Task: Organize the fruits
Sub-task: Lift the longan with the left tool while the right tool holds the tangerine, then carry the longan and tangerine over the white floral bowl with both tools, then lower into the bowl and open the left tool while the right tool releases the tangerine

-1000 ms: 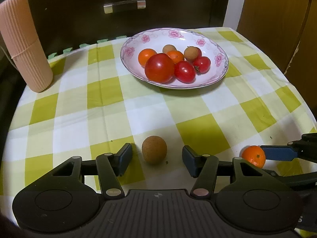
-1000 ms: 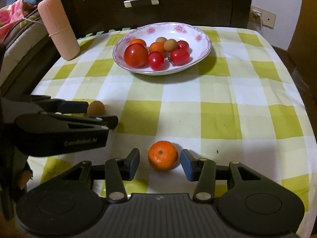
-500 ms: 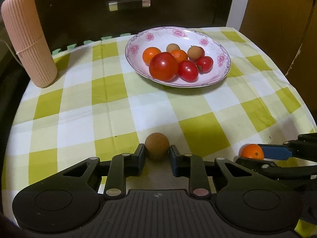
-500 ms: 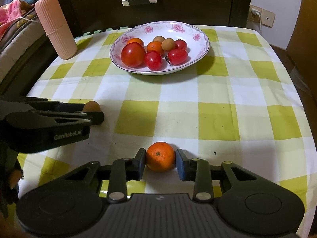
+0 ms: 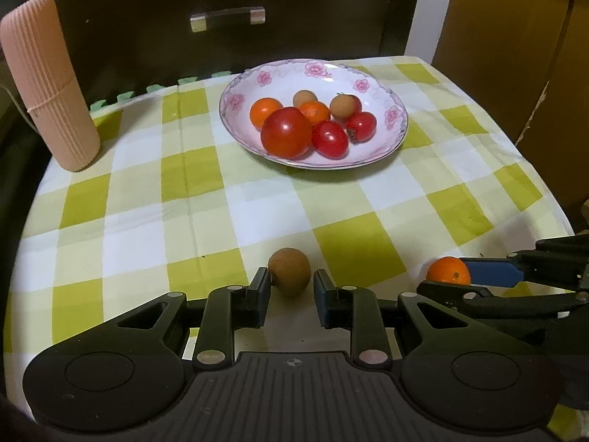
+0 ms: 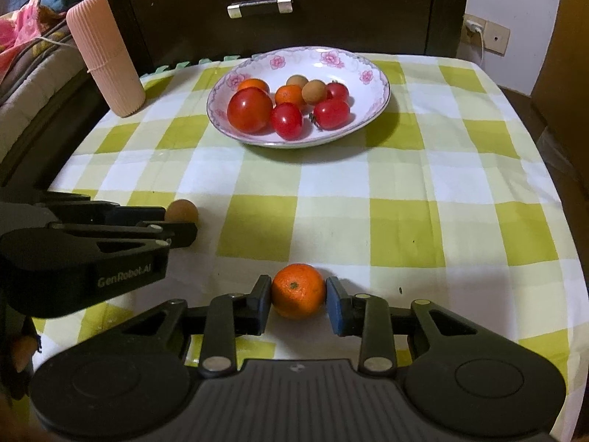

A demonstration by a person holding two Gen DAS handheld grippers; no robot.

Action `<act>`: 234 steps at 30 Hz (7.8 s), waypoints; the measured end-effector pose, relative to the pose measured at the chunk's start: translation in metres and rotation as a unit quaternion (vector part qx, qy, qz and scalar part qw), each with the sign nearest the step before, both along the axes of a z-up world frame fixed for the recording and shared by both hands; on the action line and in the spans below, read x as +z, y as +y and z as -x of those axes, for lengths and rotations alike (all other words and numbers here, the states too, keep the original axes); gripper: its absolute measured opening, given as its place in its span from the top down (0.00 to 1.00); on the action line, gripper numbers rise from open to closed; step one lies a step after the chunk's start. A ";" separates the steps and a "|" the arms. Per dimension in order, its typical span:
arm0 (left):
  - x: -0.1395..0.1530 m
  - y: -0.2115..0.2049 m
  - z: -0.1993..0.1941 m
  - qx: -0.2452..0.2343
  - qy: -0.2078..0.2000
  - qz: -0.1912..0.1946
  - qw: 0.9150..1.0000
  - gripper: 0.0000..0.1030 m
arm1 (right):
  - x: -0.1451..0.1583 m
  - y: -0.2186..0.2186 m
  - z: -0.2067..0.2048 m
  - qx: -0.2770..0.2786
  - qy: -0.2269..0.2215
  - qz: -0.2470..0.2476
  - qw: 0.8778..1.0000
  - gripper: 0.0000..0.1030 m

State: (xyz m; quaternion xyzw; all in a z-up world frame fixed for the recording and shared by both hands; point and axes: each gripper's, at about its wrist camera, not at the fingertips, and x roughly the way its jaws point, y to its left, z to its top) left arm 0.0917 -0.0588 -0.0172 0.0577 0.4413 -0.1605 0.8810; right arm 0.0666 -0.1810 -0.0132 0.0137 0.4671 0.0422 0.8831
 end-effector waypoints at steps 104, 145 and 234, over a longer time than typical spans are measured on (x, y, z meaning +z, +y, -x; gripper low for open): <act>0.029 -0.006 -0.026 0.004 -0.023 0.052 0.998 0.67 | 0.030 -0.006 -0.031 -0.026 -0.055 -0.015 0.998 0.70; 0.001 0.007 0.087 -0.035 0.053 0.005 0.998 0.49 | 0.037 -0.042 0.014 -0.007 -0.040 -0.042 0.998 0.71; 0.034 -0.025 -0.131 0.008 -0.045 0.036 0.998 0.62 | 0.023 -0.038 -0.144 -0.036 -0.065 -0.043 0.996 0.69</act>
